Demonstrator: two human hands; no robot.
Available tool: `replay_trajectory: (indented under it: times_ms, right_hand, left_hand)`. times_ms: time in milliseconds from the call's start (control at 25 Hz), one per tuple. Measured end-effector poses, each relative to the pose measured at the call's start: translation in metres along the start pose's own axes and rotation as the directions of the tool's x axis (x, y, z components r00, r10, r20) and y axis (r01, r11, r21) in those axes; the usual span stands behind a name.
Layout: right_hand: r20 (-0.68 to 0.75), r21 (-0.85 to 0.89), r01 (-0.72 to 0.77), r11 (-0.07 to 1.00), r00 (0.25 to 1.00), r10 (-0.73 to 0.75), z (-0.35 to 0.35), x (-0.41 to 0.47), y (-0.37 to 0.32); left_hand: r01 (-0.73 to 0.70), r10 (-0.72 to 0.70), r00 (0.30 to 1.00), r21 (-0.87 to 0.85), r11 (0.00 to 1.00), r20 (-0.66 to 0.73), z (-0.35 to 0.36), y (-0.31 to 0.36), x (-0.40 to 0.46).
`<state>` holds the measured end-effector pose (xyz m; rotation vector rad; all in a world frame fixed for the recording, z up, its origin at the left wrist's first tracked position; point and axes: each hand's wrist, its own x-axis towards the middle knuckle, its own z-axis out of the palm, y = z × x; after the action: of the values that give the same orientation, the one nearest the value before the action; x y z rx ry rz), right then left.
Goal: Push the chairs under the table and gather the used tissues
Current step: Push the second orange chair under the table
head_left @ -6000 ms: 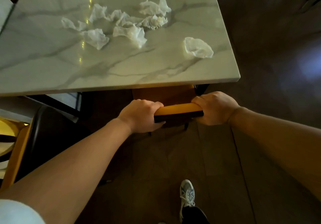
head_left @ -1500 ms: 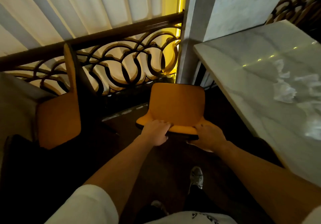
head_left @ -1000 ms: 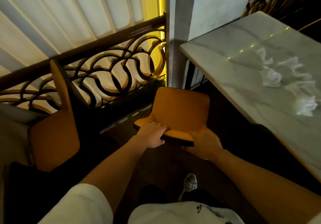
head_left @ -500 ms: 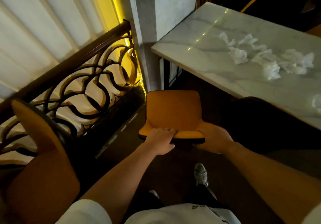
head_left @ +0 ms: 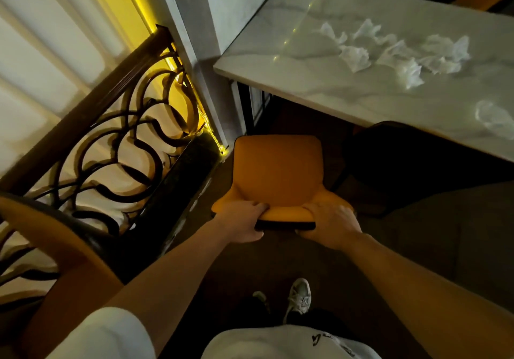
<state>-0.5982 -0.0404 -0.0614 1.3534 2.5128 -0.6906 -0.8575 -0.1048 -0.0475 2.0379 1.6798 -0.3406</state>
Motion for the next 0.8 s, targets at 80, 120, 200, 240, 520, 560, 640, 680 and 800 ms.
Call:
replay_trajectory:
  times_ms: [80,120,200,240,520,560,640,680,800]
  right_hand:
    - [0.011,0.004,0.002,1.0,1.0,-0.002,-0.004,-0.003,-0.003]
    - [0.022,0.011,0.0,1.0,1.0,0.0,-0.008,-0.004,-0.006]
    - [0.03,0.014,-0.005,1.0,1.0,0.005,-0.01,-0.005,-0.013]
    - [0.035,0.01,-0.021,1.0,0.999,0.021,-0.008,-0.006,-0.017]
    - [0.054,0.052,-0.159,0.986,0.986,0.156,0.001,-0.006,-0.05]
    - [0.053,0.053,-0.171,0.984,0.984,0.169,0.005,-0.004,-0.061]
    - [0.042,0.044,-0.187,0.981,0.982,0.185,0.01,-0.003,-0.082]
    - [0.041,0.04,-0.19,0.981,0.981,0.189,0.012,-0.003,-0.093]
    - [0.047,0.047,-0.195,0.98,0.98,0.193,0.014,0.002,-0.112]
  left_hand:
    - [0.024,-0.024,1.0,0.0,1.0,-0.016,0.002,-0.01,-0.006]
    - [0.041,-0.041,0.999,-0.002,0.999,-0.022,0.001,-0.017,-0.008]
    - [0.037,-0.037,0.999,0.008,0.999,-0.011,0.0,-0.027,-0.01]
    - [0.008,-0.008,1.0,0.021,1.0,0.011,-0.001,-0.03,-0.01]
    - [-0.205,0.205,0.979,0.016,0.979,-0.003,-0.004,-0.064,-0.013]
    - [-0.245,0.246,0.969,0.029,0.969,-0.005,-0.005,-0.075,-0.016]
    - [-0.3,0.301,0.953,0.056,0.952,-0.01,-0.008,-0.096,-0.018]
    - [-0.32,0.321,0.947,0.062,0.945,-0.002,-0.009,-0.105,-0.02]
    - [-0.359,0.357,0.933,0.081,0.93,0.036,-0.011,-0.124,-0.02]
